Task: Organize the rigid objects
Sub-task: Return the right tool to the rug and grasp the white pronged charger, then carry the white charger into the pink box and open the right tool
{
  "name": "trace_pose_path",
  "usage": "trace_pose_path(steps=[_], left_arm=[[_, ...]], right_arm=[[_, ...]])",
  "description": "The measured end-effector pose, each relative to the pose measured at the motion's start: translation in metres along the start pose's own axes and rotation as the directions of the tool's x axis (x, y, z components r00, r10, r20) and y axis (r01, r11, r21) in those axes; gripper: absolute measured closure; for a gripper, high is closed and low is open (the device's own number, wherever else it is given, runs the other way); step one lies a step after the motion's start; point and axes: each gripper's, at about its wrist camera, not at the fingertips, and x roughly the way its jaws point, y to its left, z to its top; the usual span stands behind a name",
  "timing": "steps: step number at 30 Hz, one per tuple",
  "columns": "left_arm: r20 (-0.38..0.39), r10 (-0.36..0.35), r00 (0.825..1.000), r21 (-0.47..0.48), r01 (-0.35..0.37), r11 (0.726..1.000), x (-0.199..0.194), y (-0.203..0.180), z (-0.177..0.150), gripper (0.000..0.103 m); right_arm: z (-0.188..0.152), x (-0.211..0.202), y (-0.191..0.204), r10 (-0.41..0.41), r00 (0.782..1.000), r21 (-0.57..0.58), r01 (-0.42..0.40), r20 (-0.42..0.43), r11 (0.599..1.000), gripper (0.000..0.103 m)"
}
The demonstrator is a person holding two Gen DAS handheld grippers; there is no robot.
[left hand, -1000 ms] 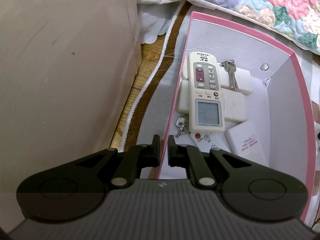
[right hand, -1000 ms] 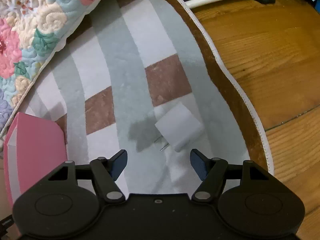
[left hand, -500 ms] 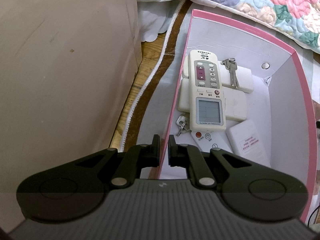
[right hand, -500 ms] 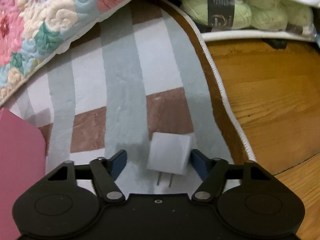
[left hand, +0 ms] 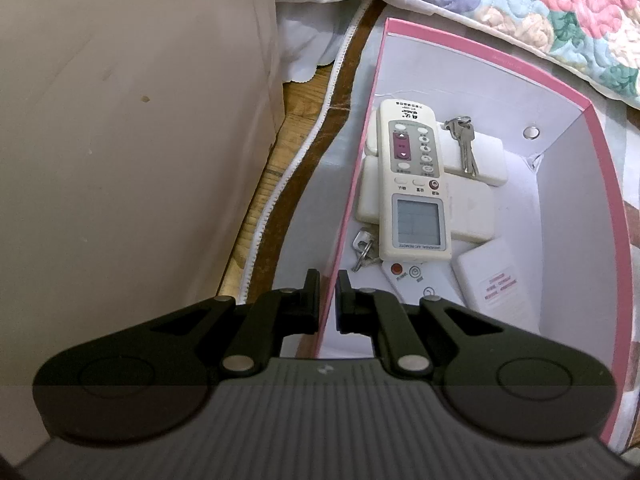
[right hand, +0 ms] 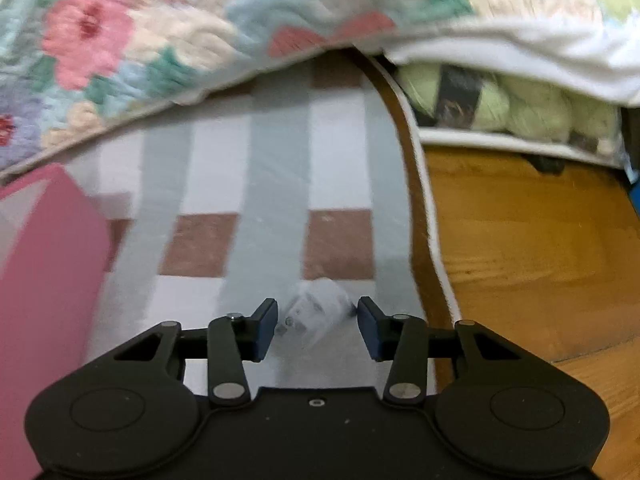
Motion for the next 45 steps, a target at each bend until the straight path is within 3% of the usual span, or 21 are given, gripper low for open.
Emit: trace_pose_path(steps=[2,3,12,17,23,26,30,33,36,41,45], left_arm=[[-0.002,-0.002,1.000,-0.003,0.002,1.000,0.000,0.001,0.000,0.096],[-0.002,-0.003,1.000,-0.002,0.003,1.000,0.000,0.001,0.000,0.096],[-0.002,-0.010,1.000,-0.007,0.010,1.000,0.000,0.003,0.000,0.096],[0.000,-0.010,1.000,-0.006,0.010,1.000,0.000,0.003,0.000,0.096],[0.002,-0.006,1.000,-0.020,0.006,1.000,-0.001,0.002,0.000,0.096],[0.000,-0.010,1.000,-0.023,0.010,1.000,-0.002,0.003,0.000,0.096],[0.001,-0.008,1.000,-0.018,0.008,1.000,-0.002,0.002,-0.001,0.096],[0.000,-0.020,1.000,-0.024,0.020,1.000,-0.002,0.005,0.000,0.096],[-0.003,-0.036,0.999,-0.033,0.036,0.999,-0.002,0.008,0.001,0.097],[-0.005,-0.044,0.999,-0.036,0.044,0.998,-0.001,0.008,0.001,0.097],[-0.004,-0.057,0.998,-0.050,0.056,0.997,-0.001,0.011,0.001,0.097]], right_arm=[[0.005,-0.012,0.011,0.038,0.999,-0.016,-0.037,0.016,0.999,0.074],[0.007,-0.017,0.017,0.047,0.999,-0.027,-0.047,0.016,0.999,0.076],[-0.003,-0.009,0.052,0.089,0.994,-0.078,-0.093,-0.062,0.993,0.076],[0.004,-0.035,0.066,0.132,0.991,-0.077,-0.134,-0.034,0.988,0.076],[0.025,-0.083,0.114,0.225,0.973,-0.183,-0.214,0.040,0.959,0.076],[0.026,-0.093,0.144,0.289,0.957,-0.248,-0.277,0.013,0.928,0.076],[0.025,-0.083,0.183,0.355,0.929,-0.273,-0.370,-0.105,0.888,0.076],[0.026,-0.064,0.210,0.378,0.895,-0.238,-0.431,-0.238,0.870,0.076],[0.025,-0.043,0.233,0.414,0.843,-0.167,-0.489,-0.343,0.856,0.076],[0.007,-0.009,0.264,0.423,0.801,-0.124,-0.514,-0.424,0.849,0.076],[-0.008,0.016,0.274,0.451,0.762,-0.024,-0.520,-0.465,0.854,0.076]])
